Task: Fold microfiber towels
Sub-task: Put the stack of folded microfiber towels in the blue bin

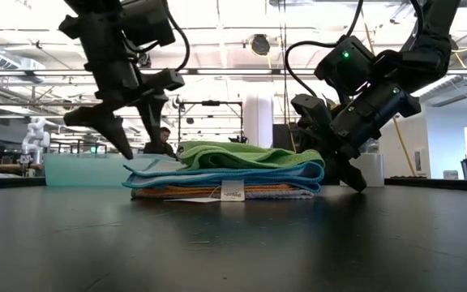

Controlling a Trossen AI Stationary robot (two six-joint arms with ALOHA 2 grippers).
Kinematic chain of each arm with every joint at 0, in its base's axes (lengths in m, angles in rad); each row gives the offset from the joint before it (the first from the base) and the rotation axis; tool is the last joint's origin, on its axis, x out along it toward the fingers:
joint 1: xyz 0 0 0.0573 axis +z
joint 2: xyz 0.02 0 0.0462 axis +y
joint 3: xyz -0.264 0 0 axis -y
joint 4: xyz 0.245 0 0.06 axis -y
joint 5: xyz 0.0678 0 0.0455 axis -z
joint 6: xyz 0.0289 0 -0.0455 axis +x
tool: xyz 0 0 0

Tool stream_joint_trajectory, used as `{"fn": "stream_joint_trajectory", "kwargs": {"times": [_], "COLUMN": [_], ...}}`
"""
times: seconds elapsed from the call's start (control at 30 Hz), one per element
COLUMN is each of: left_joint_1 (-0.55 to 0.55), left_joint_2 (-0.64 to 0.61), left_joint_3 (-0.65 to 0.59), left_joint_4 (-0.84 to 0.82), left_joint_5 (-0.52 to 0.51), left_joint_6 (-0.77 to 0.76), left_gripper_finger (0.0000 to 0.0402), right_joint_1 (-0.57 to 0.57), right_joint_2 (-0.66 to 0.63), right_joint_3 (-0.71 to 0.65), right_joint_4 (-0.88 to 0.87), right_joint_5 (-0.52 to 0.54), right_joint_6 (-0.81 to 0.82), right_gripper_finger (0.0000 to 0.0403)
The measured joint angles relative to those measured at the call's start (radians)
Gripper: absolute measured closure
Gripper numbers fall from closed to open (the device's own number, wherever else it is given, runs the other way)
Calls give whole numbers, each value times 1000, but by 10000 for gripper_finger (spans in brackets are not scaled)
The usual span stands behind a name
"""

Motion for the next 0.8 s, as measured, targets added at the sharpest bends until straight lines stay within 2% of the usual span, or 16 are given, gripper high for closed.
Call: {"fn": "stream_joint_trajectory", "kwargs": {"times": [0.2, 0.4, 0.53, 0.8], "left_joint_1": [-13, 3, 16, 16], "left_joint_2": [0, 10, 10, 10], "left_joint_3": [-1, -2, -2, -2], "left_joint_4": [88, 122, 125, 124], "left_joint_5": [-80, -75, -58, -65], "left_joint_6": [20, 73, 77, 103], "left_gripper_finger": [178, 174, 174, 174], "right_joint_1": [0, 0, -17, -72], "right_joint_2": [0, 0, -36, -84], "right_joint_3": [0, 0, 0, -3], "right_joint_4": [2, 2, 0, -46], "right_joint_5": [0, -4, -74, -82], "right_joint_6": [-3, -7, -49, -83], "right_gripper_finger": [300, 300, 300, 300]}}
